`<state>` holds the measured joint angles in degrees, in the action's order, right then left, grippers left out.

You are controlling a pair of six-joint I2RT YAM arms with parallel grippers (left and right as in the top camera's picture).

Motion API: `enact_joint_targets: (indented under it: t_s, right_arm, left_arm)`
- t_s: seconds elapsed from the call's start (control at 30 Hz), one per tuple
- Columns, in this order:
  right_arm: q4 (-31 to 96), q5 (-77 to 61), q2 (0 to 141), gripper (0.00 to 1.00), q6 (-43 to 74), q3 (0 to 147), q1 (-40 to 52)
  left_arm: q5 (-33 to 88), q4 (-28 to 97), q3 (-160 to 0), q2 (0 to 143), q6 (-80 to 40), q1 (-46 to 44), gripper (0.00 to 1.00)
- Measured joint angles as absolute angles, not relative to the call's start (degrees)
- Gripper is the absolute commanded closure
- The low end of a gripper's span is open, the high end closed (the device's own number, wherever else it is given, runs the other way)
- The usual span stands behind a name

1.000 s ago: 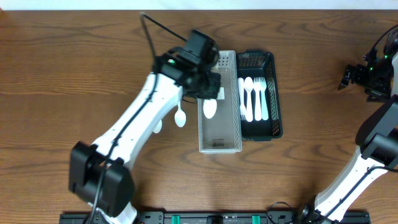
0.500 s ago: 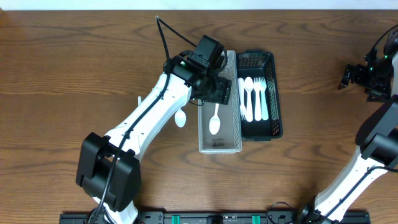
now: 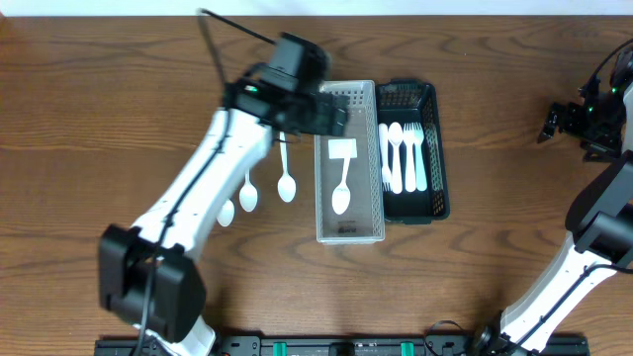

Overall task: Pack container
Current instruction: 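Lower the spoon into the gray tray and open the left gripper, then move the left gripper back toward the remaining white spoons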

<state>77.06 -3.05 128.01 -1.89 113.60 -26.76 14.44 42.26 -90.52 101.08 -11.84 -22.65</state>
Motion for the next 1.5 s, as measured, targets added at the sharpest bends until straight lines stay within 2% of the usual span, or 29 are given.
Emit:
enact_joint_targets:
  t_s: [0.07,0.13,0.4,0.7,1.13,1.5]
  right_arm:
    - [77.03,-3.05,128.01,0.01,-1.89,113.60,-26.76]
    - [77.06,-3.05,128.01,0.01,-1.87,113.60,-26.76]
    - [77.06,-3.05,128.01,0.01,-1.89,113.60,-26.76]
    - [77.06,-3.05,128.01,0.01,-1.87,113.60,-26.76]
    - [77.06,-3.05,128.01,0.01,-1.87,113.60,-26.76]
    - [77.06,-3.05,128.01,0.01,-1.89,113.60,-26.76]
  left_arm:
    - [12.91,44.60,-90.72,99.72,-10.79,-19.90,0.06]
    - [11.77,46.92,-90.83,98.98,-9.39,-17.63,0.00]
    - [7.11,56.42,-90.94,98.80,-5.65,-8.60,0.02]
    - [3.99,59.81,-90.94,98.80,-3.53,-0.05,0.02]
    - [3.81,59.55,-83.29,98.80,0.54,2.92,0.02]
    - [3.81,53.98,-73.56,98.80,1.39,2.92,0.02]
